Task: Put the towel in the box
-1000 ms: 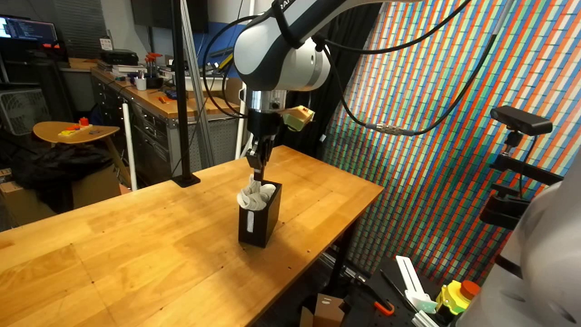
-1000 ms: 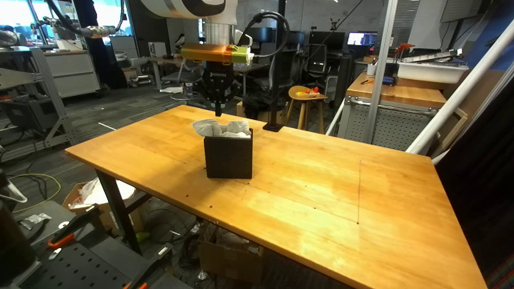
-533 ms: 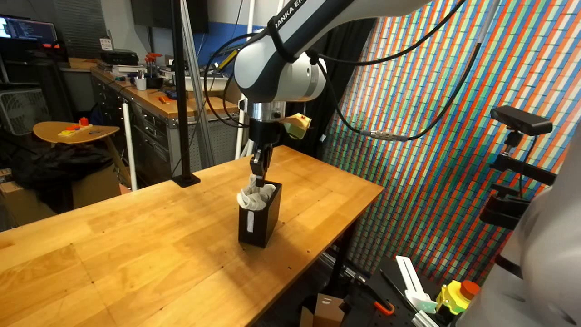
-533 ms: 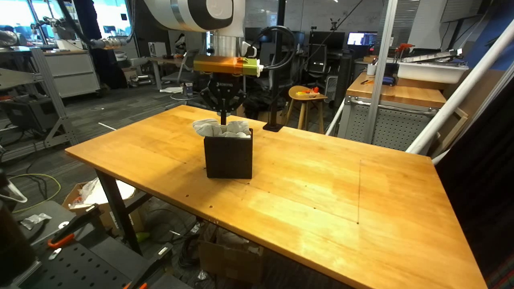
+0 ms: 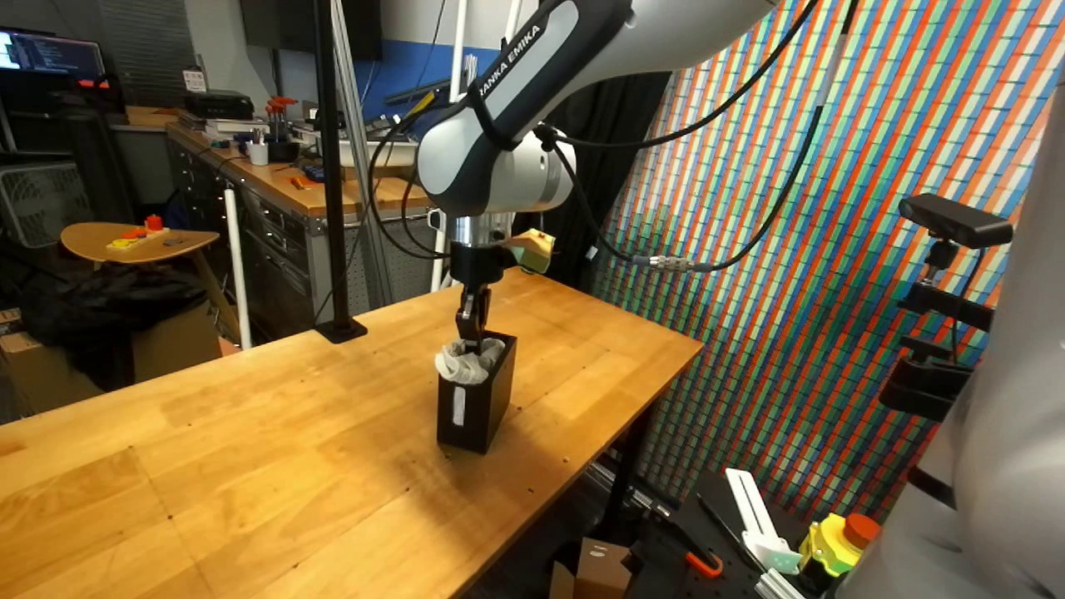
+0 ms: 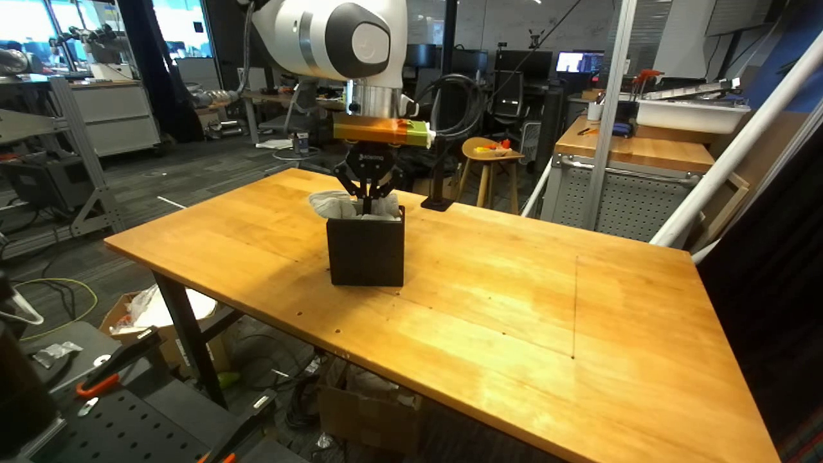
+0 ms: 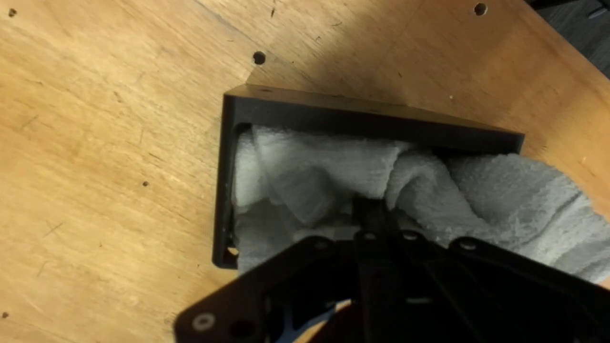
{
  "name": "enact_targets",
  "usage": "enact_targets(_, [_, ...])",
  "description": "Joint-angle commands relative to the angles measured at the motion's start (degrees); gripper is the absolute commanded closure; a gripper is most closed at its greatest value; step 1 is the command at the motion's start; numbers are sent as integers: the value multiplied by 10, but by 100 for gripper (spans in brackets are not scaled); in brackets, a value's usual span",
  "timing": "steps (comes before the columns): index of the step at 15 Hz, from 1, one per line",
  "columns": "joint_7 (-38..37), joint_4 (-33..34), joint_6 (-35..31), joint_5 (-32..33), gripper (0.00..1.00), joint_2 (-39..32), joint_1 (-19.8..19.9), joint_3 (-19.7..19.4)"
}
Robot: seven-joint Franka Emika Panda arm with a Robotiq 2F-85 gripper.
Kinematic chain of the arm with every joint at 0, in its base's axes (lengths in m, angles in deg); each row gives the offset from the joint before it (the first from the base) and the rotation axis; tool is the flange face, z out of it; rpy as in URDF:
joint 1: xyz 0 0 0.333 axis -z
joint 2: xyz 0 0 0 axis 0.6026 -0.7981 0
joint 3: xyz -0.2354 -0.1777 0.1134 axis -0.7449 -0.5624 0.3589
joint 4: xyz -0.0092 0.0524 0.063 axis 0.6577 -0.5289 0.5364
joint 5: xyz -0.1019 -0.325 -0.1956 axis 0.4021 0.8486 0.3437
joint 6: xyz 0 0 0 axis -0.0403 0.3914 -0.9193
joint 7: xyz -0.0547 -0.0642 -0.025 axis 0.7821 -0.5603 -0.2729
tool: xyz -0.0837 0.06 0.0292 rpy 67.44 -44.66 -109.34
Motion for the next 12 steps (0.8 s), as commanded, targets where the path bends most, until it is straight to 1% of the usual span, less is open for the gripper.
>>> enact_targets(1, [24,29,7,-10,100,-32,10,4])
enact_targets(7, [20,53,12,-14,100,-65,16,10])
enact_targets(12, [17,60,12,-27,100,-83,21,17])
